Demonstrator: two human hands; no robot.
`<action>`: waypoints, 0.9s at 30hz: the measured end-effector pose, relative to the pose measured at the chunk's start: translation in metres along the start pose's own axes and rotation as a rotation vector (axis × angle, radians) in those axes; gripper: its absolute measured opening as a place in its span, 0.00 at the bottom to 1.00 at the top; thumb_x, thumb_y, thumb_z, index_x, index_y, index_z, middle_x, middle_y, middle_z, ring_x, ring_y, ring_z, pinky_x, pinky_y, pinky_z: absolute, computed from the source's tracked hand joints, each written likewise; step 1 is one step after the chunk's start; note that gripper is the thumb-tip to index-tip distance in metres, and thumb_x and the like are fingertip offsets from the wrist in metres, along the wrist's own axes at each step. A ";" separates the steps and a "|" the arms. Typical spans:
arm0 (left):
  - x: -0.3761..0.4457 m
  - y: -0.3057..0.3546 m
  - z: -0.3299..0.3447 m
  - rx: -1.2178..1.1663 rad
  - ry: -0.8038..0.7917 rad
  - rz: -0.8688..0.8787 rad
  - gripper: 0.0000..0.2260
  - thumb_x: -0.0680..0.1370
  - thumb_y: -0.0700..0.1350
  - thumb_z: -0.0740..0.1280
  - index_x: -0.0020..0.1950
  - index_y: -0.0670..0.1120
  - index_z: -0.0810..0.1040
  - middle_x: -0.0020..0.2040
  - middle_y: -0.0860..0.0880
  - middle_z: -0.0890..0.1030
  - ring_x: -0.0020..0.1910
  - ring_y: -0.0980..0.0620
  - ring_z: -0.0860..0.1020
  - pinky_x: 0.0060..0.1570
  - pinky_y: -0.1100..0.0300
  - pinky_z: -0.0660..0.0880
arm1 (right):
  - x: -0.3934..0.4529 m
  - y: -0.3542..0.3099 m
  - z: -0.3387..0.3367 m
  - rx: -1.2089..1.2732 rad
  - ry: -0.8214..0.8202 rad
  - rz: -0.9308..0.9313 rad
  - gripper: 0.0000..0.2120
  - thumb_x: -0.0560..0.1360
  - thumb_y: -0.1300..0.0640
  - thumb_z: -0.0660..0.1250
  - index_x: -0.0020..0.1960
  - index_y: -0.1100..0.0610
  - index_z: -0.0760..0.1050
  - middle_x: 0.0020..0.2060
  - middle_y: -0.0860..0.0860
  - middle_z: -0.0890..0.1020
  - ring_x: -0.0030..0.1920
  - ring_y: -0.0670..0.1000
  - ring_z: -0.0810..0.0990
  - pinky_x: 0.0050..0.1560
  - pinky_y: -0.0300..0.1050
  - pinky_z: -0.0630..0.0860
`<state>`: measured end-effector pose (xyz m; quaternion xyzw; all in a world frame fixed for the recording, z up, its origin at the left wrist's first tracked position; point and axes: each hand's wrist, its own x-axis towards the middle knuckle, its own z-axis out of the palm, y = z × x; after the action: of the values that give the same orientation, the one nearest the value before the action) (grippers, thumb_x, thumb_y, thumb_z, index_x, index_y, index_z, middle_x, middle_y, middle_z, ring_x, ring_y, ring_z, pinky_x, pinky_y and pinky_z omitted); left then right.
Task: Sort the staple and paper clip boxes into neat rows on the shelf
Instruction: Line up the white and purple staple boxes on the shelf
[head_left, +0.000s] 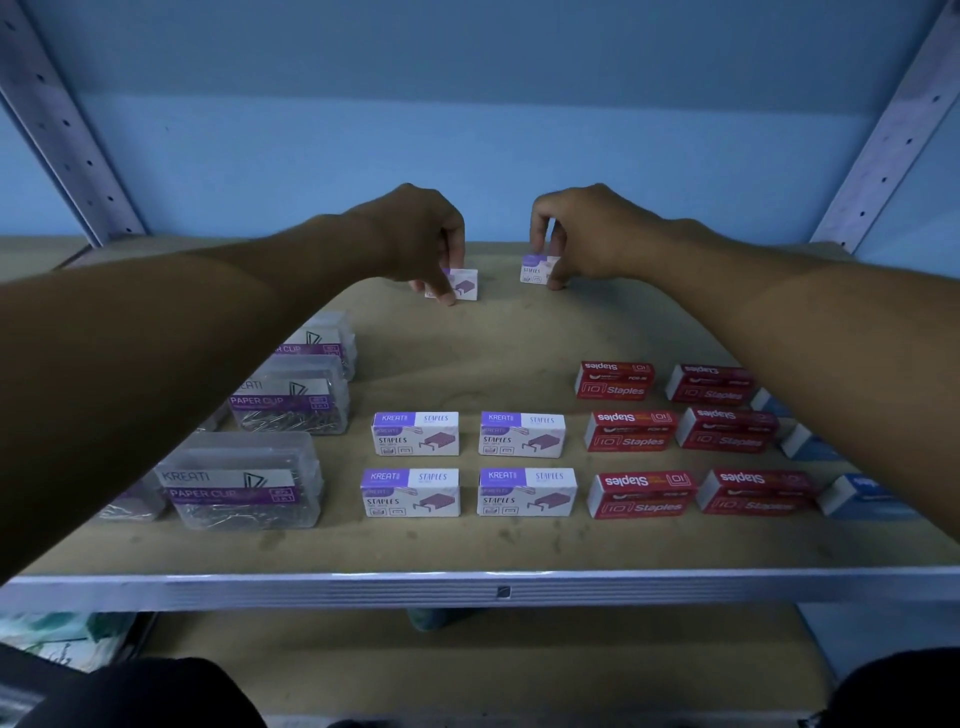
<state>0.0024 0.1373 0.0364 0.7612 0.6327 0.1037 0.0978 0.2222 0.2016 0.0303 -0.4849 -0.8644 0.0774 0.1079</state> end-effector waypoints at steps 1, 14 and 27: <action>0.000 0.000 0.000 0.003 -0.006 0.003 0.14 0.65 0.45 0.82 0.44 0.45 0.81 0.43 0.48 0.85 0.34 0.53 0.84 0.40 0.59 0.79 | 0.000 0.000 0.001 0.011 0.000 0.008 0.21 0.63 0.62 0.83 0.50 0.50 0.78 0.47 0.49 0.78 0.48 0.52 0.79 0.48 0.50 0.78; -0.007 0.001 0.000 0.048 0.030 0.006 0.10 0.67 0.49 0.80 0.46 0.49 0.84 0.42 0.52 0.85 0.36 0.50 0.83 0.41 0.59 0.78 | -0.007 0.004 -0.001 -0.013 -0.015 -0.065 0.16 0.71 0.58 0.78 0.57 0.52 0.83 0.51 0.49 0.81 0.52 0.50 0.79 0.53 0.47 0.77; -0.052 0.021 -0.019 0.099 0.047 0.067 0.08 0.71 0.50 0.77 0.44 0.50 0.83 0.41 0.53 0.85 0.34 0.58 0.81 0.46 0.58 0.79 | -0.044 -0.030 -0.020 -0.005 0.014 -0.192 0.08 0.74 0.53 0.73 0.52 0.51 0.84 0.47 0.45 0.83 0.48 0.47 0.81 0.46 0.42 0.77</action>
<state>0.0074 0.0823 0.0591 0.7832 0.6133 0.0933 0.0418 0.2250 0.1488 0.0522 -0.4006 -0.9064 0.0611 0.1196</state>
